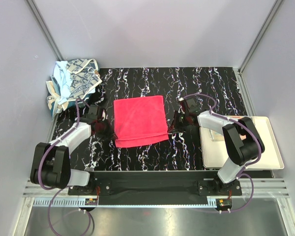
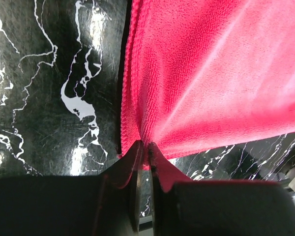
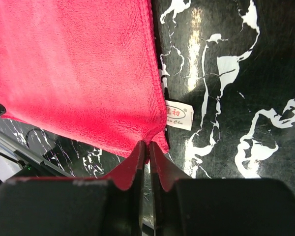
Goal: Fold and stack the towels
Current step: Fold the towel
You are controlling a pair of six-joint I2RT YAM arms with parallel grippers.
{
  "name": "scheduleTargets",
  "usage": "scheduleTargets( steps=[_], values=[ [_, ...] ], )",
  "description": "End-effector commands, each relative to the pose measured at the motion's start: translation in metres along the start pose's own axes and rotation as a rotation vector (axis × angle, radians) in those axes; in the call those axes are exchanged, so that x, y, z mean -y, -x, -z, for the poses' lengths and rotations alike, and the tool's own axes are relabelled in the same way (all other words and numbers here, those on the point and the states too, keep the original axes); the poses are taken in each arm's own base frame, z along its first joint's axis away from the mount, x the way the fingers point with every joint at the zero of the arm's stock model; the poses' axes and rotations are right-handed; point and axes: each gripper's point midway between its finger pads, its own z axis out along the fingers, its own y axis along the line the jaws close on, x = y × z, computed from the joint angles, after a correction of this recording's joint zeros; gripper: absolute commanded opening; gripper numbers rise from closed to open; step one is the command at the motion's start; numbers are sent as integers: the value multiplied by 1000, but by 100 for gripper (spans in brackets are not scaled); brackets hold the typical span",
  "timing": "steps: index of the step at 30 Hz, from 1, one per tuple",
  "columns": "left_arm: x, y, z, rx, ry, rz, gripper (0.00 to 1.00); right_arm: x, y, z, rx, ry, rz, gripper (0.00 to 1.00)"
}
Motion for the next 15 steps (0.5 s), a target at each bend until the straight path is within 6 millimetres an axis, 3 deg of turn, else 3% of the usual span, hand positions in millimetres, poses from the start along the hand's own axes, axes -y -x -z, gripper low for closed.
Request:
scheduleTargets(
  steps=[1,6,9,12,15],
  values=[
    [7,2,7,-14,-20,-41,13,-6,-4,4,-1,22,37,13],
    [6,-7,6,-44,-34,-61,19,-6,-14,11,-19,30,47,22],
    [7,-10,8,-57,-47,-70,26,-5,-19,16,-28,26,60,29],
    [9,-11,13,-54,-56,-86,39,-1,-20,21,-24,7,75,32],
    [9,-11,19,-49,-52,-94,42,-3,-15,31,6,-12,89,34]
  ],
)
